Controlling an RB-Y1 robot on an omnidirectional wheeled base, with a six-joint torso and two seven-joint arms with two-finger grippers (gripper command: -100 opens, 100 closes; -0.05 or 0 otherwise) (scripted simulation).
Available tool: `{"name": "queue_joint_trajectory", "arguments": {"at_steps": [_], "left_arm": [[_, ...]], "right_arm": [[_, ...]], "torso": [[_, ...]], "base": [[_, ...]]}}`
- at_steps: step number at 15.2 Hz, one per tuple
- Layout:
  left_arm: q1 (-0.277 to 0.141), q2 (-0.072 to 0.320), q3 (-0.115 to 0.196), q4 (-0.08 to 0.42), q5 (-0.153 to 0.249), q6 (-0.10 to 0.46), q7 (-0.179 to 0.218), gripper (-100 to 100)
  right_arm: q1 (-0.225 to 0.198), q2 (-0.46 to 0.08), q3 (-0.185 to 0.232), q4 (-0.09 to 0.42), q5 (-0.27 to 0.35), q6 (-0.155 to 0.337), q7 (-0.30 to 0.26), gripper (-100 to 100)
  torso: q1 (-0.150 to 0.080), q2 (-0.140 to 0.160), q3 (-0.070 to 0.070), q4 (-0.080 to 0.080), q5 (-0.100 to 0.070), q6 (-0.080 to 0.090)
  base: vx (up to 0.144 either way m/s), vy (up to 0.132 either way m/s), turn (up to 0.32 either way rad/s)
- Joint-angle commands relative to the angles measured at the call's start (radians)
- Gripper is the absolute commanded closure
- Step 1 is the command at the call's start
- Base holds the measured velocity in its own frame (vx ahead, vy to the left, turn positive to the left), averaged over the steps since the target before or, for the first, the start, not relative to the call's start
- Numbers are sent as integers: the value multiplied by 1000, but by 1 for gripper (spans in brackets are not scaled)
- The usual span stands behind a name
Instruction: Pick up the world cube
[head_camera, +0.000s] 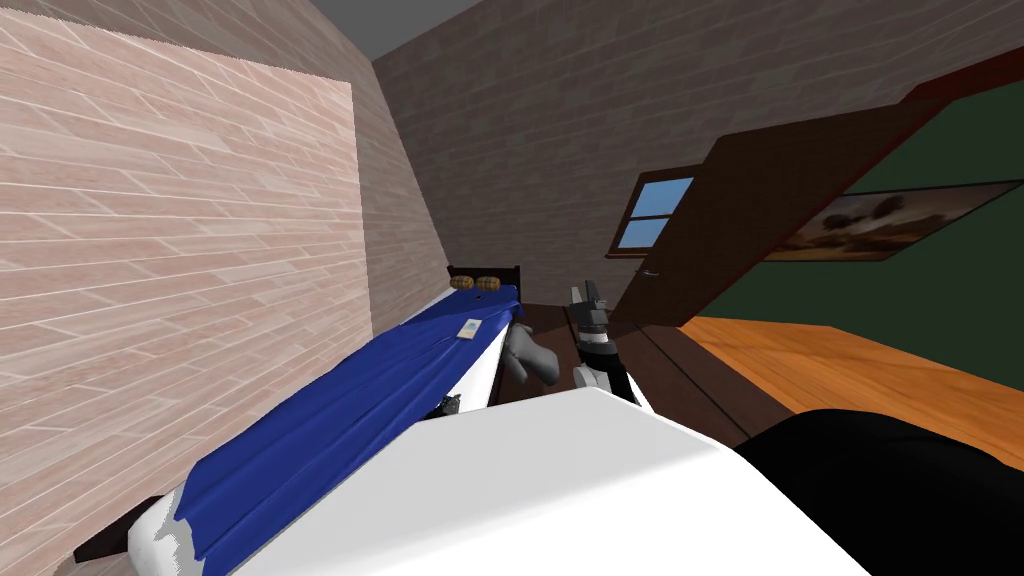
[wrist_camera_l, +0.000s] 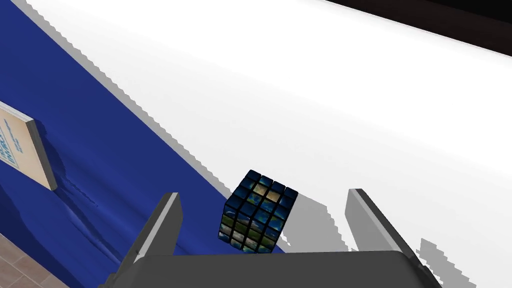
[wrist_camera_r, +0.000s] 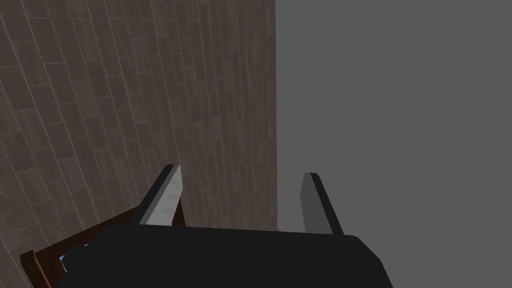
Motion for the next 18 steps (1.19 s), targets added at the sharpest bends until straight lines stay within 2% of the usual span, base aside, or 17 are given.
{"name": "queue_joint_trajectory", "arguments": {"at_steps": [1, 6, 10, 15, 18], "left_arm": [[-9, -8, -9, 24, 9, 29, -2, -100], [-25, -38, -27, 91, 10, 104, -6, -100], [-29, -49, -33, 138, 5, 148, -8, -100], [-27, -51, -31, 176, 2, 182, -8, -100], [-18, -35, -17, 204, 2, 218, -5, -100]], "right_arm": [[0, 0, 0, 0, 0, 0, 0, 0], [0, 0, 0, 0, 0, 0, 0, 0], [0, 0, 0, 0, 0, 0, 0, 0], [0, 0, 0, 0, 0, 0, 0, 0], [0, 0, 0, 0, 0, 0, 0, 0]], "torso": [[0, 0, 0, 0, 0, 0], [7, -5, -3, -1, 1, 0], [10, -5, -3, -1, 2, 0], [11, -7, -4, -1, 2, 0], [12, -8, -4, -2, 2, 0]], "base": [[60, -1, -22], [98, 46, -64], [98, 97, -93], [120, 116, -74], [138, 135, -72]]}}
